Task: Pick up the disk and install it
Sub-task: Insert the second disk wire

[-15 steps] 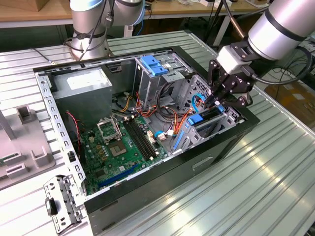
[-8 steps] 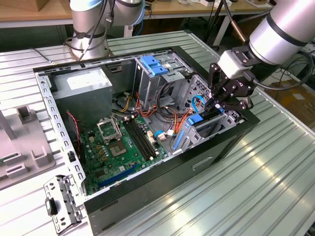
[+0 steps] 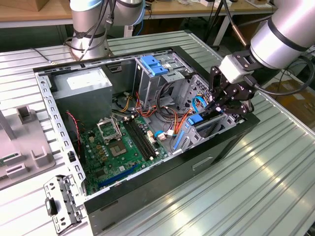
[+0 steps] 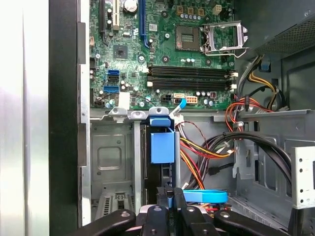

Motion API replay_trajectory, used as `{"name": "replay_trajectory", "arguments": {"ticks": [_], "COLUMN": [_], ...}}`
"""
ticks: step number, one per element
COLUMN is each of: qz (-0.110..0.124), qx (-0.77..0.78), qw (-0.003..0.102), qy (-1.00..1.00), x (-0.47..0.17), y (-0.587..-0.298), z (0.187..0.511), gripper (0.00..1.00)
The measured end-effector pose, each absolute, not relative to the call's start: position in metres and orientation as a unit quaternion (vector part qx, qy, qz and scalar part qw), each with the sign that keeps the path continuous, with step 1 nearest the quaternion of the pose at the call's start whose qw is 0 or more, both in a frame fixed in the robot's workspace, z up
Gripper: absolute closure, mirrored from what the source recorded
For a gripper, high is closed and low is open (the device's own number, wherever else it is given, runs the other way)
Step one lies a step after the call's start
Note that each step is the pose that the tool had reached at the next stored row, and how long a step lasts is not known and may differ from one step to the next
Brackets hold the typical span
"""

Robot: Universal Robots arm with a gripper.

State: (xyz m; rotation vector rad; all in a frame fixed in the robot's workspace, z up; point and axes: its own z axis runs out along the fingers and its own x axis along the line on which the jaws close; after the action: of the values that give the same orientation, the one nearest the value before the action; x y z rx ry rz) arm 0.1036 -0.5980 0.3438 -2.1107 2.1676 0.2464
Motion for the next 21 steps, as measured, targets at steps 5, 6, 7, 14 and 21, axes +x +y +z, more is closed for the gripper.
{"name": "replay_trajectory", "arguments": {"ticks": [5,6,7,14,21], "qz": [0.081,0.081,0.081,0.082,0.083], "qx": [-0.694,-0.694,-0.694,-0.697,-0.698], "qw": [0.053,0.053,0.053,0.053,0.055], "qy": [0.713,0.713,0.713,0.711,0.709], "x": [0.1007,0.1006,0.1006,0.1044,0.1065], "y": [-0.5989,-0.5993,-0.5997,-0.6002,-0.6002], "z": [0.3418,0.3417,0.3416,0.3429,0.3437], "gripper": [0.84,0.84,0.84,0.84,0.84]}}
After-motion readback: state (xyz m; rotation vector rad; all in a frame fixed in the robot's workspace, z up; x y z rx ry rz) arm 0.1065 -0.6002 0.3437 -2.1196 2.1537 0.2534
